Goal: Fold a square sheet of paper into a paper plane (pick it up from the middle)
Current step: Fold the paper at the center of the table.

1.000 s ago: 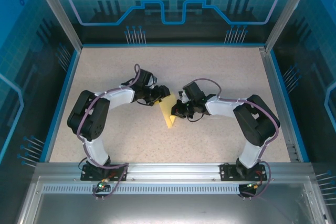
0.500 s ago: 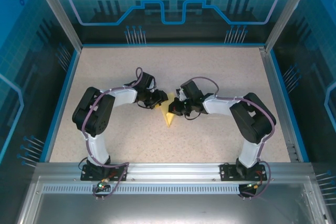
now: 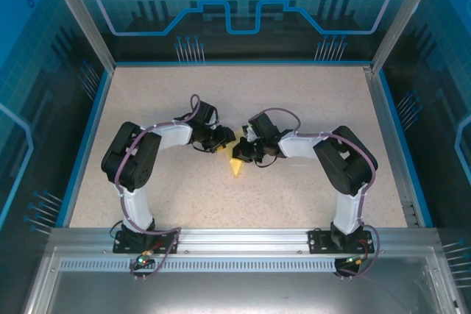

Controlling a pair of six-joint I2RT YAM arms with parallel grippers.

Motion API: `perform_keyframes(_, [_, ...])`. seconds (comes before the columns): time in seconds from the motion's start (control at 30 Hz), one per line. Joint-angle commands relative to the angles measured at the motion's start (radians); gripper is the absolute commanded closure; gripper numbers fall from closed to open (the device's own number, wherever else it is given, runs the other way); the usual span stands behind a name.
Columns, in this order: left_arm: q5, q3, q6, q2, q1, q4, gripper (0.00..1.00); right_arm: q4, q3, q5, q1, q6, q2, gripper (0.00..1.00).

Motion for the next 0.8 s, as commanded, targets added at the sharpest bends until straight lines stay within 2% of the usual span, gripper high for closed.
perform_keyframes(0.0, [0.012,0.008,0.017,0.019,0.003,-0.021,0.5,-0.031,0.024,-0.018,0.017,-0.022,0.019,1.0])
perform_keyframes(0.4, [0.016,0.003,0.019,0.019,0.004,-0.019,0.5,0.036,-0.026,0.039,0.02,0.012,0.001,1.0])
perform_keyframes(0.77, [0.019,0.002,0.02,0.019,0.003,-0.016,0.5,0.051,-0.022,0.031,0.02,0.01,0.015,1.0])
